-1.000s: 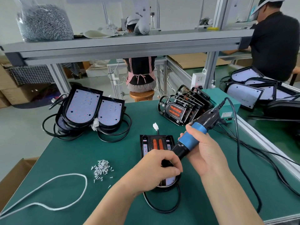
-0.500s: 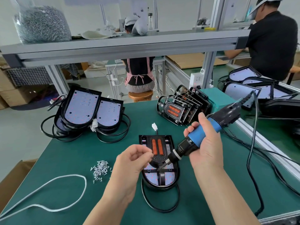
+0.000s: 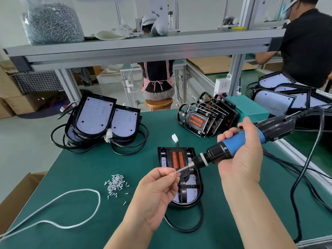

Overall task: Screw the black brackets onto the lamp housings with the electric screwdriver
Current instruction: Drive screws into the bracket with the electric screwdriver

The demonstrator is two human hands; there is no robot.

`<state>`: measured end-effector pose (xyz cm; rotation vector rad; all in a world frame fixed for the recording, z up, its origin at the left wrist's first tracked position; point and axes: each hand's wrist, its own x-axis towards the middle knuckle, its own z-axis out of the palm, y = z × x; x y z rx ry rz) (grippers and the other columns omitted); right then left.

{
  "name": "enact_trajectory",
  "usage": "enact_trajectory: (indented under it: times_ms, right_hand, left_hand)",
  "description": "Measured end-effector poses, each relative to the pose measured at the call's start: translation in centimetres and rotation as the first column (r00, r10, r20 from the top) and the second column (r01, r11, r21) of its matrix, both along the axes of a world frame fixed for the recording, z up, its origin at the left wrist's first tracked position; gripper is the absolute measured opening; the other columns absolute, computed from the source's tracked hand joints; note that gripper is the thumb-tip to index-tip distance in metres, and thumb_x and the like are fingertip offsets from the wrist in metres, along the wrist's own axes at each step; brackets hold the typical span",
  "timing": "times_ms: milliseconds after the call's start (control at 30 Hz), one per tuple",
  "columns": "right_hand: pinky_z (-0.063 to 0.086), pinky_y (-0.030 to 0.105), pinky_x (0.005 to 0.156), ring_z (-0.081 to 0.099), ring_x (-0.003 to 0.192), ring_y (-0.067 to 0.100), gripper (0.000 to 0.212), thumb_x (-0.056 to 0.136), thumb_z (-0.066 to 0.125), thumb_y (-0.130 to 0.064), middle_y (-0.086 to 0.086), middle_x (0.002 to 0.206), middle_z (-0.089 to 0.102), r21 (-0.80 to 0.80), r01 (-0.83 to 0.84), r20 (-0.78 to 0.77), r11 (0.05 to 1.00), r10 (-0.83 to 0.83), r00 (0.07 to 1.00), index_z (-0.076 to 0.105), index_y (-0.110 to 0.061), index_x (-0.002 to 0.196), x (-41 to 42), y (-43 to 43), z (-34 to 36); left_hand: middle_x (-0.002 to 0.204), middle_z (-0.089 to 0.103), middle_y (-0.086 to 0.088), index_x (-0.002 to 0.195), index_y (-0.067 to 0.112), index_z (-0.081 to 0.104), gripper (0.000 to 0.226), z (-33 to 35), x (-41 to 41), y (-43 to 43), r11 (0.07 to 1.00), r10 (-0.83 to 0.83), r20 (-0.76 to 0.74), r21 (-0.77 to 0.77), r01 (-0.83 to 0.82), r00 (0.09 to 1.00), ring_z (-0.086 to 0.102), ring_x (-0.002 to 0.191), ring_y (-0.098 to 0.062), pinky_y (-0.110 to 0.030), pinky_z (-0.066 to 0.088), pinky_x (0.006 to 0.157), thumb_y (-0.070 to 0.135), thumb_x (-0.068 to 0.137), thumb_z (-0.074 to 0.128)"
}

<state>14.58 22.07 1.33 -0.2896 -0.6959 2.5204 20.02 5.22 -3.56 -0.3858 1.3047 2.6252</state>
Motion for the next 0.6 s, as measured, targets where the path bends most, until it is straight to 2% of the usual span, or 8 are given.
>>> enact_trajectory:
  times_ms: [333,600]
  right_hand:
    - [0.049,0.025,0.057,0.049,0.055,0.013,0.024,0.092,0.072,-0.023,-0.002,0.066,0.049,-0.01,0.0,0.006,1.0,0.0,1.0,0.049,-0.014,0.094,-0.03,0.22,-0.35]
    - [0.05,0.024,0.057,0.051,0.054,0.012,0.022,0.092,0.072,-0.022,-0.003,0.066,0.051,0.008,-0.002,0.021,1.0,0.001,1.0,0.051,-0.014,0.094,0.12,0.2,-0.71]
  left_hand:
    - [0.082,0.069,-0.015,0.081,0.001,0.068,0.012,-0.25,0.18,0.11,0.998,-0.003,0.006,0.057,0.003,1.0,0.065,0.069,-0.017,-0.024,0.056,0.065,-0.003,0.069,0.069]
    - [0.079,0.068,-0.014,0.078,0.003,0.07,0.009,-0.59,0.09,0.33,0.999,0.023,-0.042,-0.038,-0.024,0.999,0.065,0.07,-0.017,-0.023,0.057,0.064,-0.003,0.071,0.069]
